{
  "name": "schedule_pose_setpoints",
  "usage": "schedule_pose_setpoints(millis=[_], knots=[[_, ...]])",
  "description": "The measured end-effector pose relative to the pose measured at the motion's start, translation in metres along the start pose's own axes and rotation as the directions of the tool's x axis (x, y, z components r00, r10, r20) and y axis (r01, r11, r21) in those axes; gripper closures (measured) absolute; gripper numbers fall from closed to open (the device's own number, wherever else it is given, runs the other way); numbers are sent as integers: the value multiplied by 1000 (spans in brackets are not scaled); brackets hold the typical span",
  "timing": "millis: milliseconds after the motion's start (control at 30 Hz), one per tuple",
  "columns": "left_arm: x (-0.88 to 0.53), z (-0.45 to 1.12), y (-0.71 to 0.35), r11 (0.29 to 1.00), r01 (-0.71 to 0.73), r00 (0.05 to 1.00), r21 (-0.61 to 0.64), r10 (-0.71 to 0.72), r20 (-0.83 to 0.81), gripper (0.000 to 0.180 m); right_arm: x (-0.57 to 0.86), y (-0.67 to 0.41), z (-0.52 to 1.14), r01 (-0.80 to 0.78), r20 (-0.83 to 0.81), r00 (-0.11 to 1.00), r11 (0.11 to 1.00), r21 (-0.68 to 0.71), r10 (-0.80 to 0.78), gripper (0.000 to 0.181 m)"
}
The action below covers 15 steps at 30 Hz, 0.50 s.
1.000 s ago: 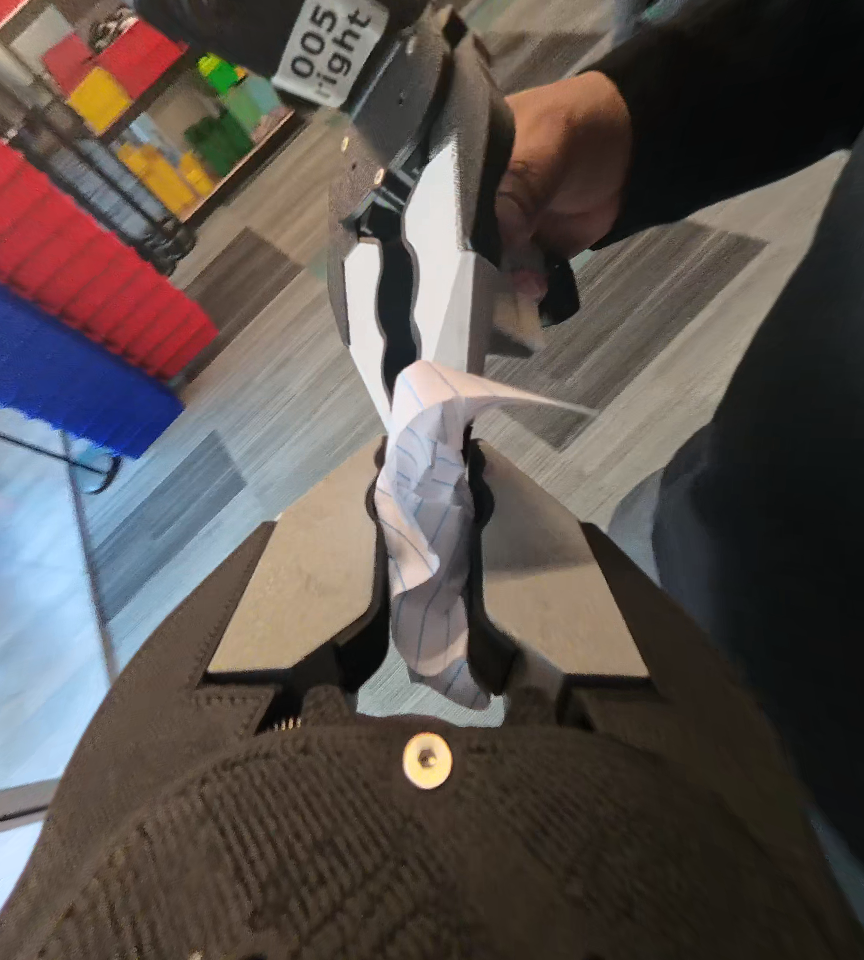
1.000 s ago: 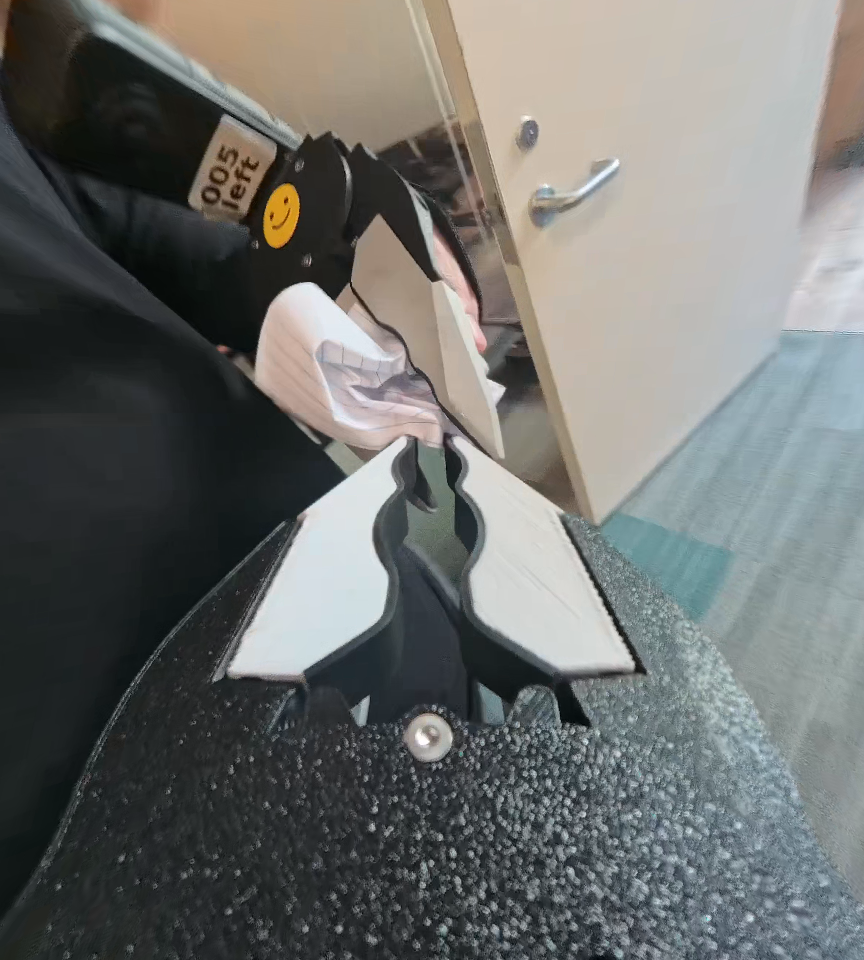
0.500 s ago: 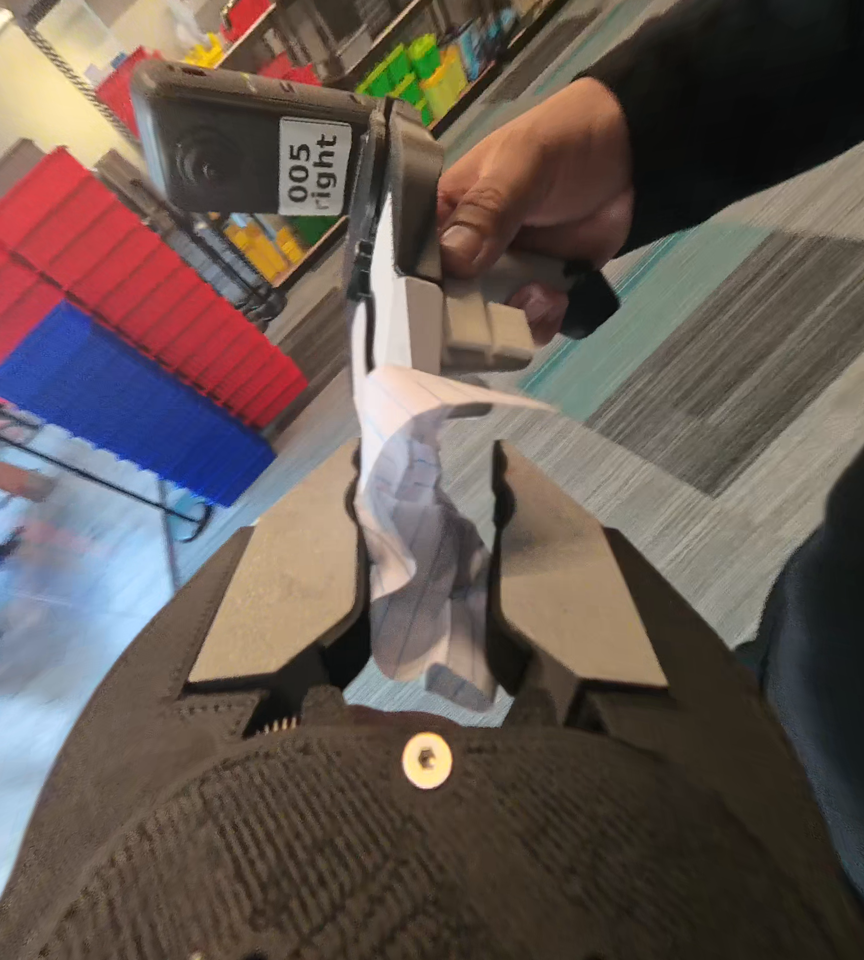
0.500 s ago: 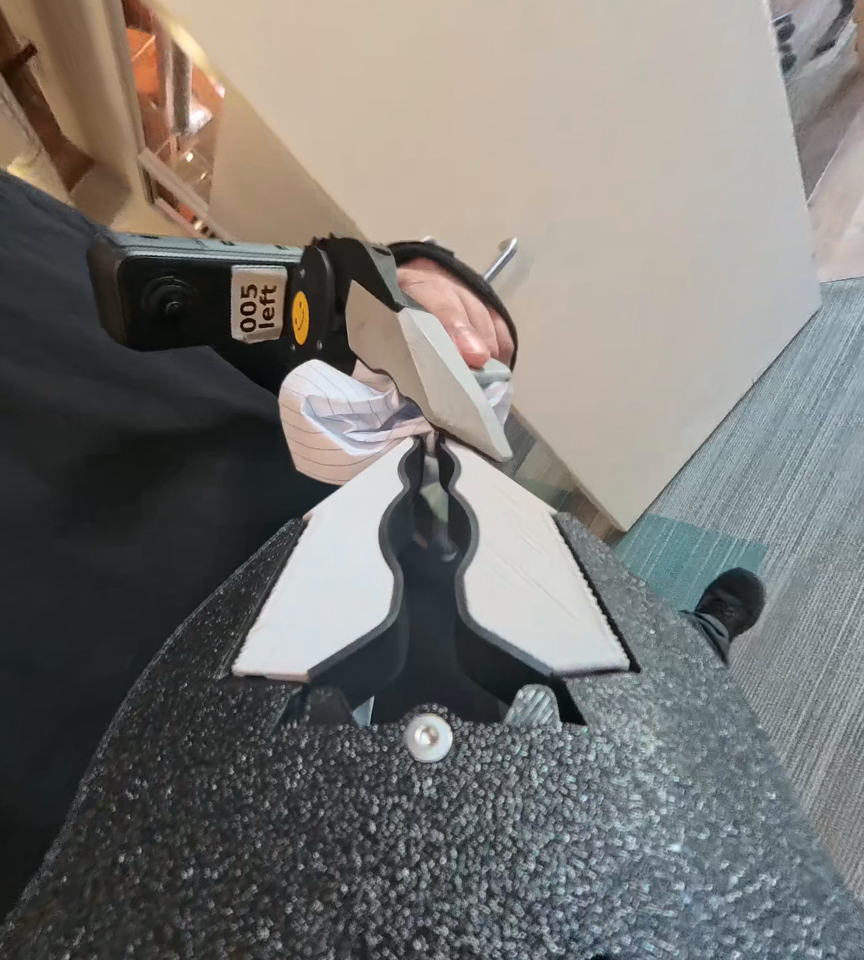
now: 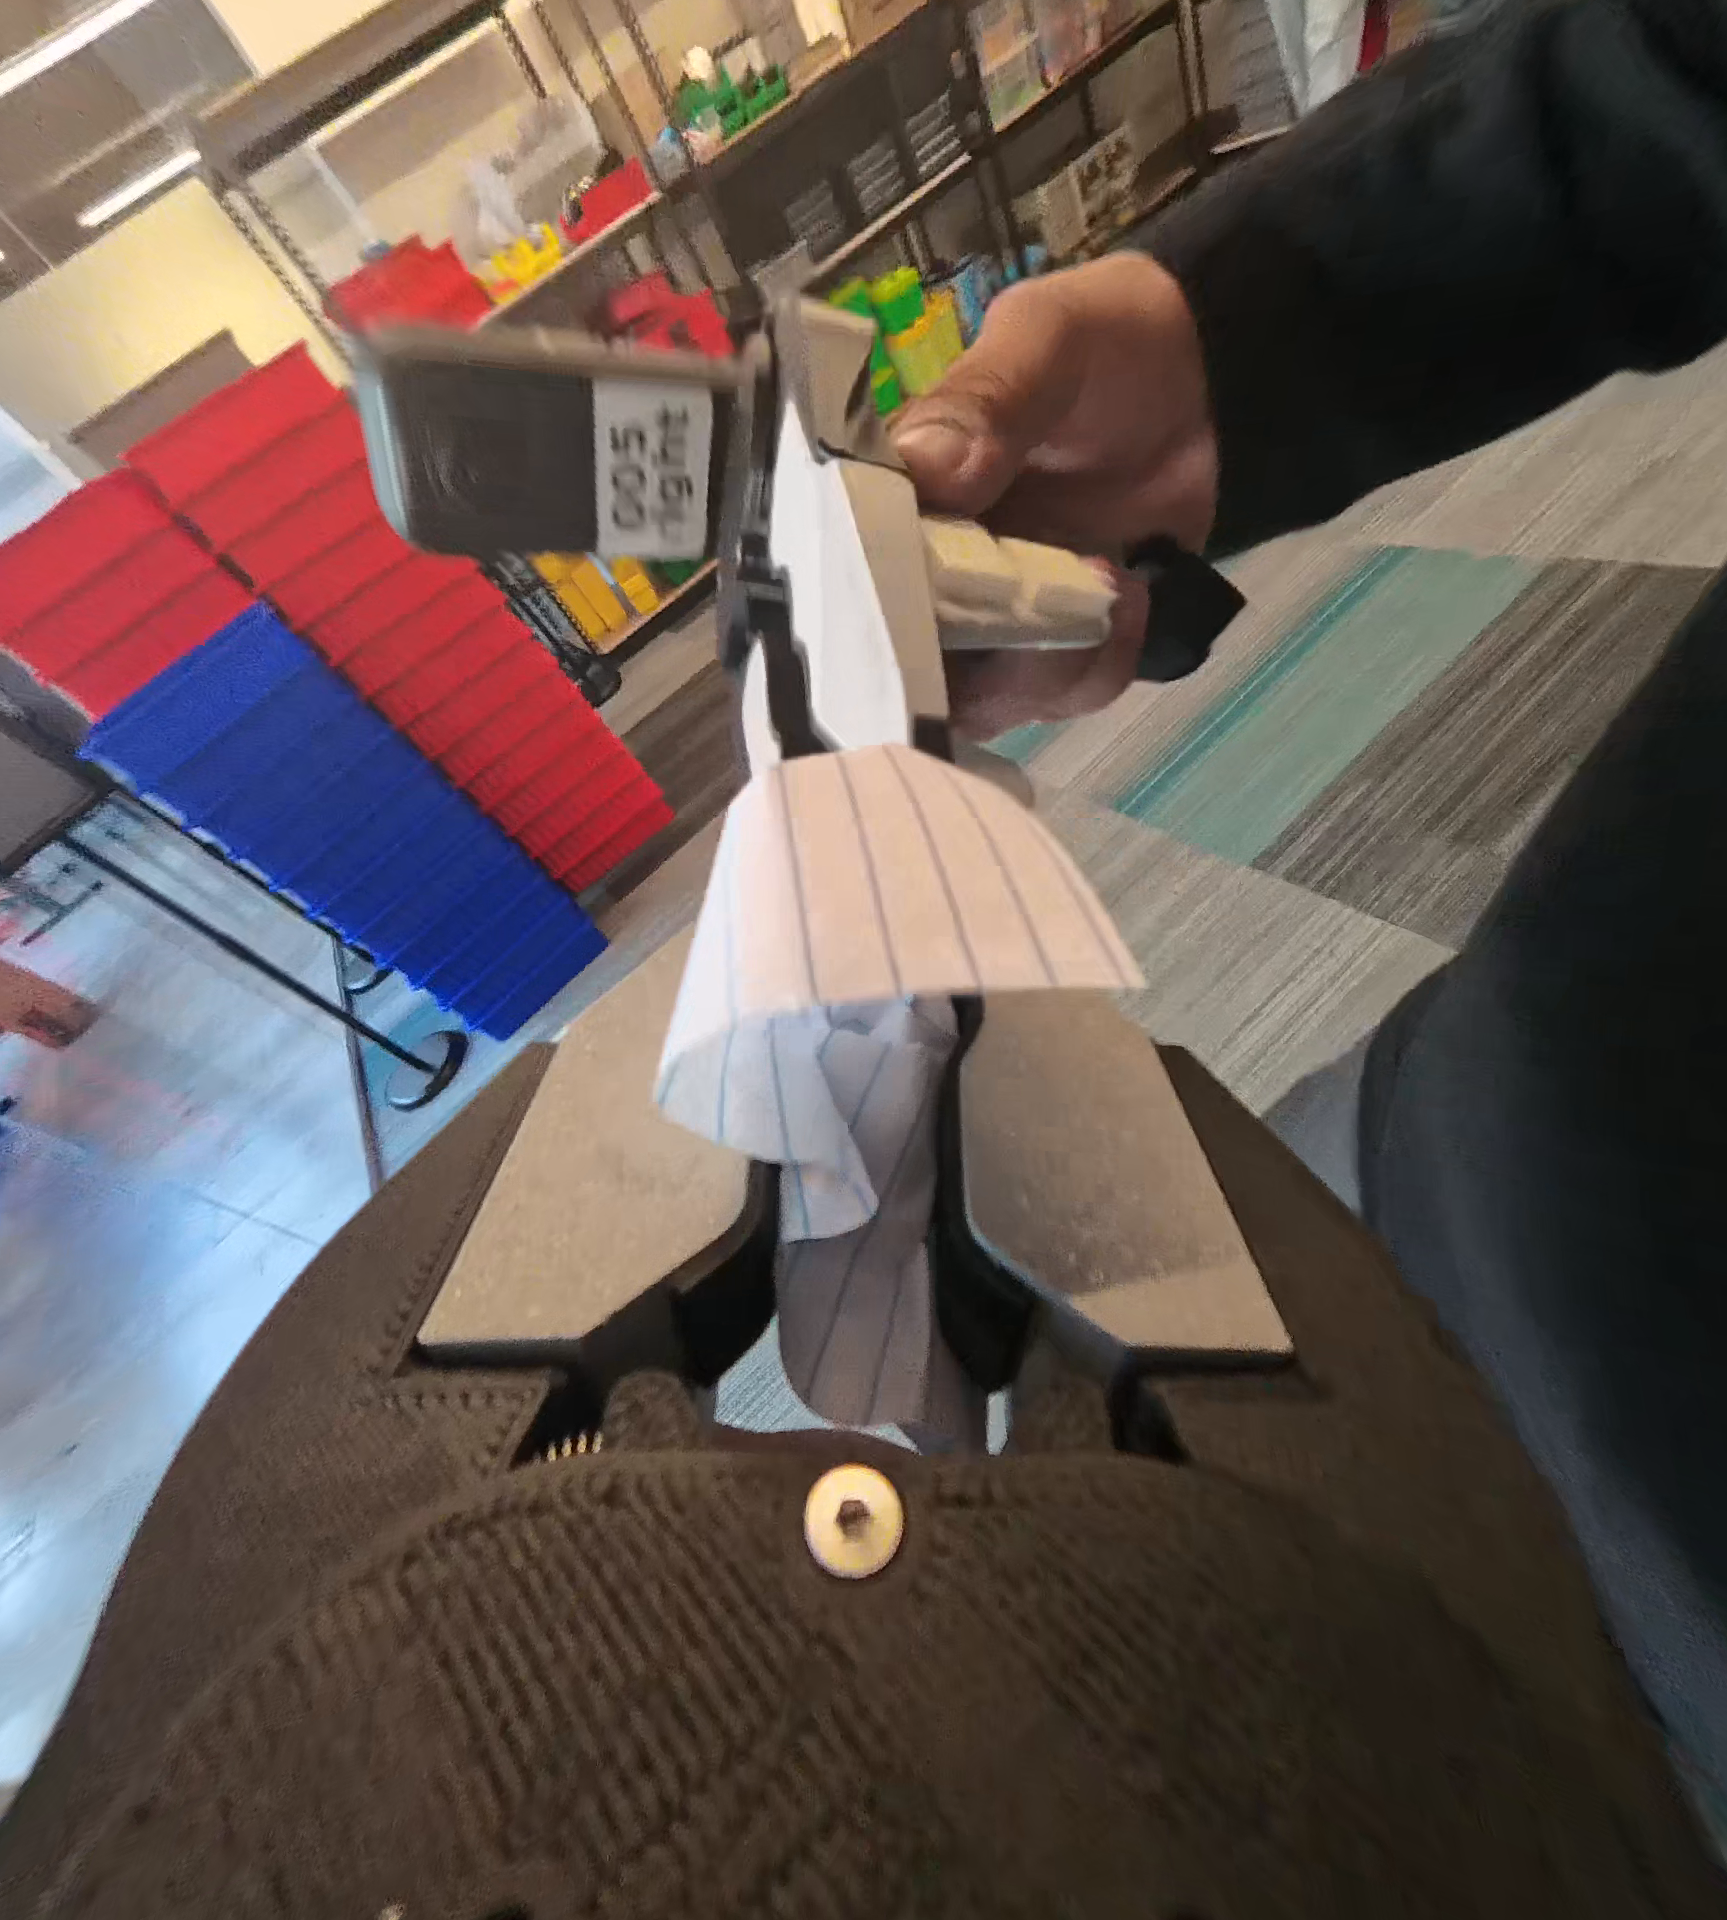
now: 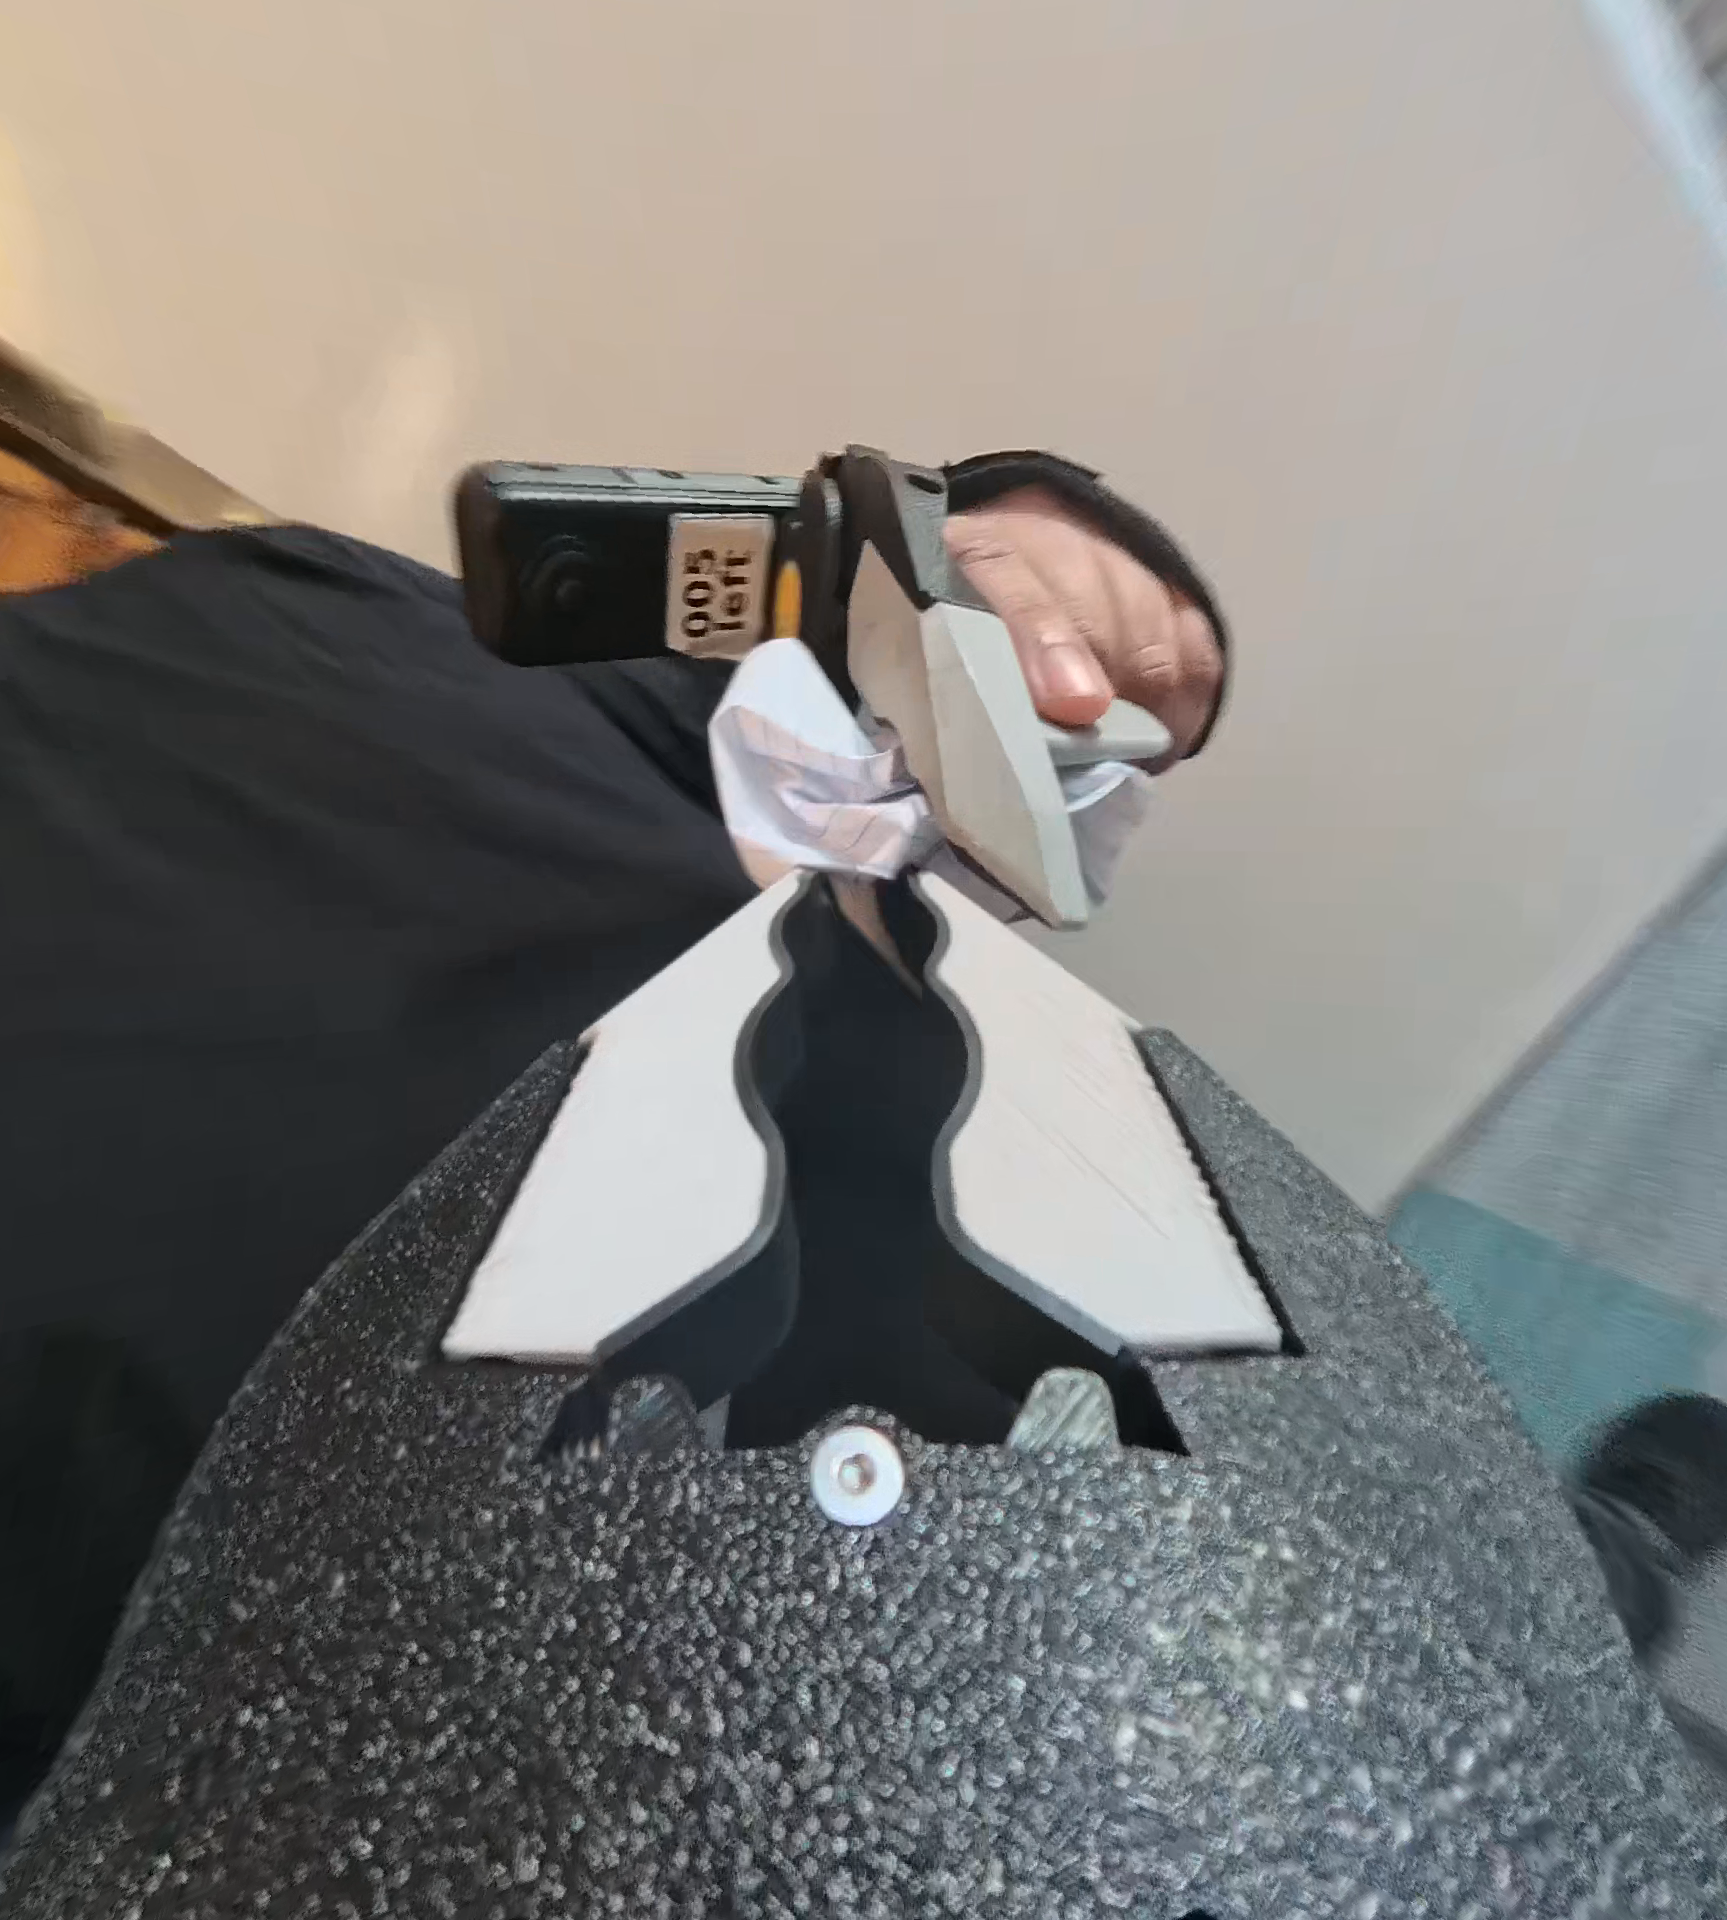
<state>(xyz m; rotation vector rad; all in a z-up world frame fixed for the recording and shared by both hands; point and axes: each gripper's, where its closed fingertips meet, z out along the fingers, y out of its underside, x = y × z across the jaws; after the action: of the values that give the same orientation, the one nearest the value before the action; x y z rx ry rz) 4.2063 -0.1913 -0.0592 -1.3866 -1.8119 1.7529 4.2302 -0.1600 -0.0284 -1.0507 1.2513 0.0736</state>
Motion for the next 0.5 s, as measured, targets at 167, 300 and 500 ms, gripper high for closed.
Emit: schedule_pose_setpoints(millis=[167,300,500], knots=[[-81,-55,54,996,86,983,9,-87,160,157,62,-73,37,-65,105,992,997,-45,69,162],[-156,-90,109,983,184,941,4,-177,289,157,135,-144,61,2,52,999,998,-55,0,153],[-287,-125,202,973,217,907,-84,-169,387,157,237,-255,110,72,200,979,992,-100,-51,150]])
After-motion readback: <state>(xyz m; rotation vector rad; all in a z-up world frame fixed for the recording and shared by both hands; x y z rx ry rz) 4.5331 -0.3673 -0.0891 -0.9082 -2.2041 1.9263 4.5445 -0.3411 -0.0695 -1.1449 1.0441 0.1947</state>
